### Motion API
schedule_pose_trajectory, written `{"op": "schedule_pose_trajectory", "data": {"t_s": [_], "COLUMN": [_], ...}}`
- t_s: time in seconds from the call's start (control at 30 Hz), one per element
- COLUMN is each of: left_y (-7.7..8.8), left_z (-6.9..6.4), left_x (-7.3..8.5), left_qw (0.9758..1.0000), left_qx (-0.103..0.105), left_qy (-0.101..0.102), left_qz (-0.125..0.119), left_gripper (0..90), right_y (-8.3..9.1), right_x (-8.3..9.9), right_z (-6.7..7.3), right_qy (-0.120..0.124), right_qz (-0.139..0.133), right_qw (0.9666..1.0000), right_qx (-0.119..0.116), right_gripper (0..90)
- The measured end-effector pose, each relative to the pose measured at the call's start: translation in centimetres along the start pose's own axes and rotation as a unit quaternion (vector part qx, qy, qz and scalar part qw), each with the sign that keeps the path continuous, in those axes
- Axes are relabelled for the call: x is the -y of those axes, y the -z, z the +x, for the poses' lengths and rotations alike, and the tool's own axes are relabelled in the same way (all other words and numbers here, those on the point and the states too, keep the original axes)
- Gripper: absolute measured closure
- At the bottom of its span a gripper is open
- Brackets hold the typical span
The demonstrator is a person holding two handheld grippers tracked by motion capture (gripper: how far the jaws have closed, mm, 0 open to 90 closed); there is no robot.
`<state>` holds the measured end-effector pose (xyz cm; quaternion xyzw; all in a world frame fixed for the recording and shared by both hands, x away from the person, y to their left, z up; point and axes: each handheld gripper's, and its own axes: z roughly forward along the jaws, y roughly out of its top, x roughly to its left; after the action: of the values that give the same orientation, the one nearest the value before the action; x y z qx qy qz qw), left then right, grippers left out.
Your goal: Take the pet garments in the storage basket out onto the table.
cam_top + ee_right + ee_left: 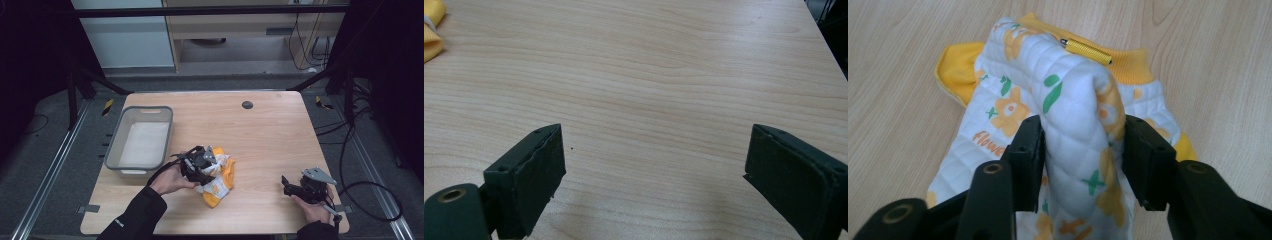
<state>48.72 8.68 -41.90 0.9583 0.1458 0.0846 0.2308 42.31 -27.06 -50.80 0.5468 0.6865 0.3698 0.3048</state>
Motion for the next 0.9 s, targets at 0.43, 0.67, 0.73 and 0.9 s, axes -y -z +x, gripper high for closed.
{"op": "schedule_pose_trajectory", "data": {"t_s": [0.43,0.67,0.73,0.9], "left_y": [0.3,0.8,1.2,2.1], "left_z": [-0.3,-0.3,-0.3,-0.5], "left_x": [0.6,0.9,1.1,1.4], "left_qw": [0.9998,0.9993,0.9986,0.9972], "left_qx": [-0.009,-0.011,-0.011,-0.022], "left_qy": [-0.003,-0.001,0.008,0.014], "left_qz": [-0.016,-0.035,-0.051,-0.070], "left_gripper": [33.8,28.6,28.2,26.9], "right_y": [0.0,-0.1,-0.1,0.0], "right_x": [0.0,0.0,0.0,0.0], "right_z": [0.0,-0.1,-0.1,-0.1], "right_qy": [-0.001,-0.002,-0.002,-0.001], "right_qz": [0.003,0.004,0.003,0.003], "right_qw": [1.0000,1.0000,1.0000,1.0000], "right_qx": [-0.001,-0.001,-0.001,-0.002], "right_gripper": [8.1,7.9,8.0,7.9]}}
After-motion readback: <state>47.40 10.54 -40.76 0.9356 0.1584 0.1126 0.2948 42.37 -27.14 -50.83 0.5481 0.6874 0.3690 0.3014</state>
